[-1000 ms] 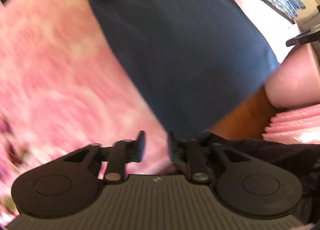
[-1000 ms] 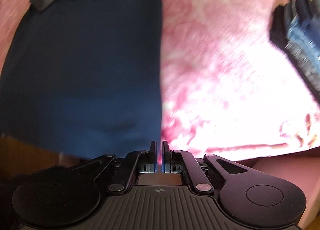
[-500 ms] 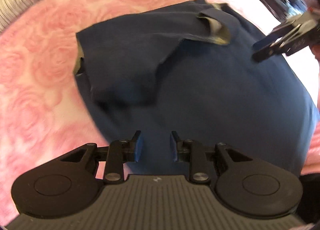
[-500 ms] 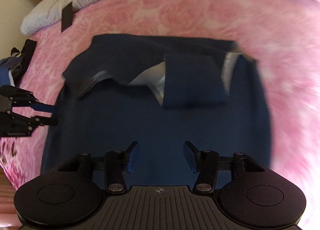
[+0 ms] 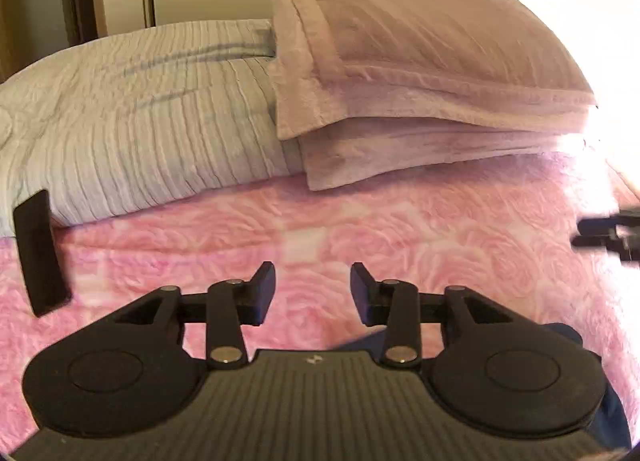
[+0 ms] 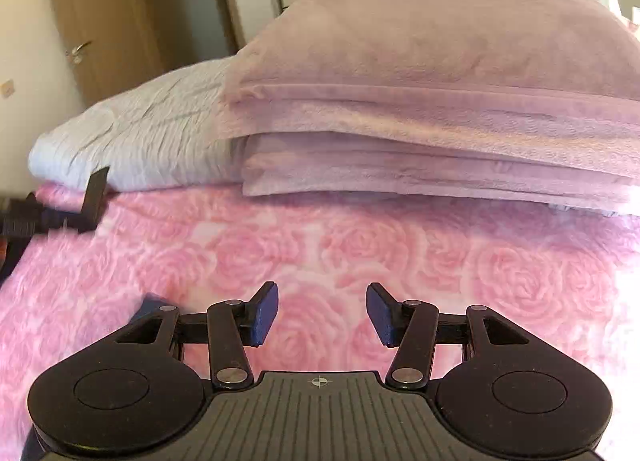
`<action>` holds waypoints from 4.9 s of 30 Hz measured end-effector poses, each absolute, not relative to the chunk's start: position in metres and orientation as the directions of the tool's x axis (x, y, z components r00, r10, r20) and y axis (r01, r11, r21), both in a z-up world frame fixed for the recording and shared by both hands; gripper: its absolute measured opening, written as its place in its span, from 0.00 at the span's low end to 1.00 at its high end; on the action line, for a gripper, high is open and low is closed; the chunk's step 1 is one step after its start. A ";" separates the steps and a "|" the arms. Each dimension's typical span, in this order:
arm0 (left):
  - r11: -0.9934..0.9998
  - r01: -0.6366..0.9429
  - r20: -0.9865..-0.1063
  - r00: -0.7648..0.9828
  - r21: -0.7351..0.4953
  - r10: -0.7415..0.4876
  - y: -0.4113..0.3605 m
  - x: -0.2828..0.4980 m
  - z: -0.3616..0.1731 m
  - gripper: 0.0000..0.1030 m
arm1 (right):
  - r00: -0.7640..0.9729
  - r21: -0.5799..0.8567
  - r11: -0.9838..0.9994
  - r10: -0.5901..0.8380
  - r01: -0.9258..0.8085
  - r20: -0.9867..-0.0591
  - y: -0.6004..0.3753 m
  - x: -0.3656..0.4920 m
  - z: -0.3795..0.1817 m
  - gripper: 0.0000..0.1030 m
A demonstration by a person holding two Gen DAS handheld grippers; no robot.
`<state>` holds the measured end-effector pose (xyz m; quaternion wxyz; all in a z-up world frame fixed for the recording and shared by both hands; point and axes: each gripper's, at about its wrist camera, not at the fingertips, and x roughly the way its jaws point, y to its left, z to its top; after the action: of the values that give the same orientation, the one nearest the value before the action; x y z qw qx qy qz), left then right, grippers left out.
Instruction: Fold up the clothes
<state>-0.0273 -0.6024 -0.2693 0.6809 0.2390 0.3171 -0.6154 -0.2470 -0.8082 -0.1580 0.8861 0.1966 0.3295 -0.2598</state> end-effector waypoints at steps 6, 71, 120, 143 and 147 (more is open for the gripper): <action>-0.030 0.998 -0.867 -0.055 -0.046 -0.496 -0.574 -0.049 -0.327 0.40 | 0.601 0.278 0.760 -0.180 0.587 -0.778 -0.781 -0.269 -0.212 0.51; 0.048 0.894 -0.842 -0.399 -0.445 -0.363 -0.649 -0.020 -0.399 0.29 | 0.776 0.796 0.436 0.282 0.420 -0.564 -0.869 -0.248 -0.285 0.52; 0.146 0.807 -0.709 -0.398 -0.572 -0.582 -0.560 0.054 -0.373 0.38 | 0.754 0.708 0.261 -0.249 0.656 -0.608 -0.825 -0.362 -0.272 0.52; 0.168 0.904 -0.883 -0.321 -0.394 -0.344 -0.247 -0.037 -0.367 0.39 | 0.294 0.219 0.289 -0.250 0.932 -0.923 -0.558 -0.514 -0.247 0.52; 0.060 0.938 -0.899 -0.306 -0.341 -0.313 -0.208 -0.046 -0.362 0.39 | 0.121 0.057 0.231 -0.273 0.971 -0.954 -0.502 -0.526 -0.232 0.52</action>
<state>-0.0455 -0.2076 -0.3625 0.5071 0.2994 0.5221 -0.6169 -0.5263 -0.5019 -0.2325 0.6414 0.3862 0.4518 -0.4851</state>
